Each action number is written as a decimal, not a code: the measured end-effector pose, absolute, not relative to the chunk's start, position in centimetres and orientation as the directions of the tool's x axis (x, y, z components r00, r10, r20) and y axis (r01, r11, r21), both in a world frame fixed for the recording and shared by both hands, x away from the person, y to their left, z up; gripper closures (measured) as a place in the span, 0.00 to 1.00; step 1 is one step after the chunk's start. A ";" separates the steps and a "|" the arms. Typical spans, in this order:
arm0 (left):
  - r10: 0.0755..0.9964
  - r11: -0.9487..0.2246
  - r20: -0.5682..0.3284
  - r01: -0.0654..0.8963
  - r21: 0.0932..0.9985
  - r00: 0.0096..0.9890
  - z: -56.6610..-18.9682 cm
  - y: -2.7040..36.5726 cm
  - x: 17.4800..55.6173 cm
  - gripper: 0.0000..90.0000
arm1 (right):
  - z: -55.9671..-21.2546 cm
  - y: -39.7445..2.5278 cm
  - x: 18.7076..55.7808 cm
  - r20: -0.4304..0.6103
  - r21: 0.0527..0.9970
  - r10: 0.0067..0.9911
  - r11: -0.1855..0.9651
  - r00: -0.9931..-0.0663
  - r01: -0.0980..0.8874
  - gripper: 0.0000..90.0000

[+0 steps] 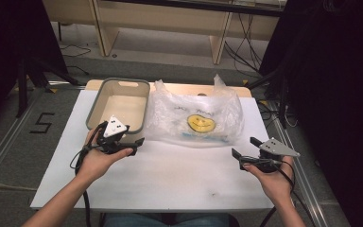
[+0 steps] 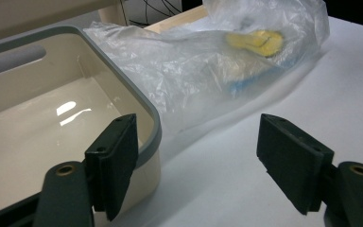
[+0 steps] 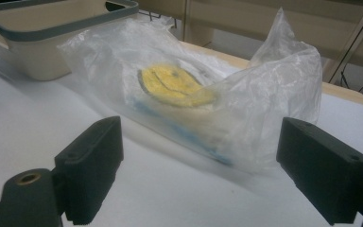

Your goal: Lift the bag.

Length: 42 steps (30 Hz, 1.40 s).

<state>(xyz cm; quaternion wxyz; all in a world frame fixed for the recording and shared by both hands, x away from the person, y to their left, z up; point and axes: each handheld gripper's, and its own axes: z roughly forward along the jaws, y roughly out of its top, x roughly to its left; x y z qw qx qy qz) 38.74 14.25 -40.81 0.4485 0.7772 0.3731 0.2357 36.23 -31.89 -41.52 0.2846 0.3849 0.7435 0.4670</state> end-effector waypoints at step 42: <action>0.802 -0.310 0.012 0.397 0.864 0.598 -44.5 16.8 36.0 0.32 | -44.8 -33.6 34.1 0.004 0.875 0.822 0.273 -0.570 0.400 0.22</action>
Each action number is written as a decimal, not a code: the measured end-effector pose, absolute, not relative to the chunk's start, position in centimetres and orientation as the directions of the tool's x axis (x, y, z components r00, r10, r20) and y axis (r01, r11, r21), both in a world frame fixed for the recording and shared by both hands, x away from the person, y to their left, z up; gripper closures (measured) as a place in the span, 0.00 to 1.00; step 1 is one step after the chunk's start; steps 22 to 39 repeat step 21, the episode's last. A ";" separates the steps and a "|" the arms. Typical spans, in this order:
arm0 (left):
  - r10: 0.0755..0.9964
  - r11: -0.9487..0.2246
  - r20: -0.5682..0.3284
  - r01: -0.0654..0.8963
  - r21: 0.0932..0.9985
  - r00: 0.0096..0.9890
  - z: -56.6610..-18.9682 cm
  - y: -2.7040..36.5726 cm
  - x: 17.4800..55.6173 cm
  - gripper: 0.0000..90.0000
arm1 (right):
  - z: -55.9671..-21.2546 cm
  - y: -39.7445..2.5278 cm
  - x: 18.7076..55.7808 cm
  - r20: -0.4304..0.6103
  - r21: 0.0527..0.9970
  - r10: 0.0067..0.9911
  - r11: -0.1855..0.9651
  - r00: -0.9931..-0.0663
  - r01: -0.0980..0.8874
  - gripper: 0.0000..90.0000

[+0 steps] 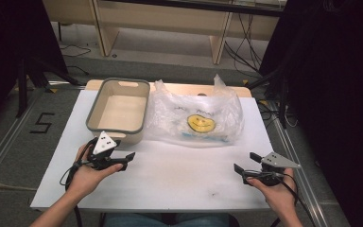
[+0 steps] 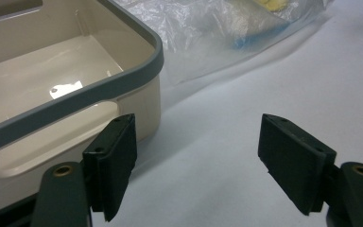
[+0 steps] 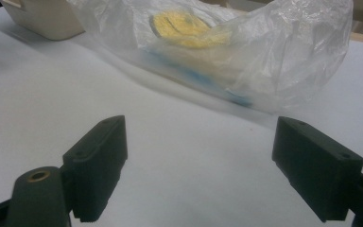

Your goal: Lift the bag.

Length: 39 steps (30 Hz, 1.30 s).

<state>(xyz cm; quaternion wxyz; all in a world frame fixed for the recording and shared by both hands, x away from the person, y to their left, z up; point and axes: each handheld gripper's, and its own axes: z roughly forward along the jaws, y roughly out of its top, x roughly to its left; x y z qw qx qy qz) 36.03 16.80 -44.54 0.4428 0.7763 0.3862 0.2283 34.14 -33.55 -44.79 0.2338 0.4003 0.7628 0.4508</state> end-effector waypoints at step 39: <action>0.793 -0.336 0.029 0.398 0.853 0.608 -45.6 16.6 35.7 0.29 | -45.5 -33.9 34.0 0.034 0.877 0.825 0.247 -0.565 0.413 0.23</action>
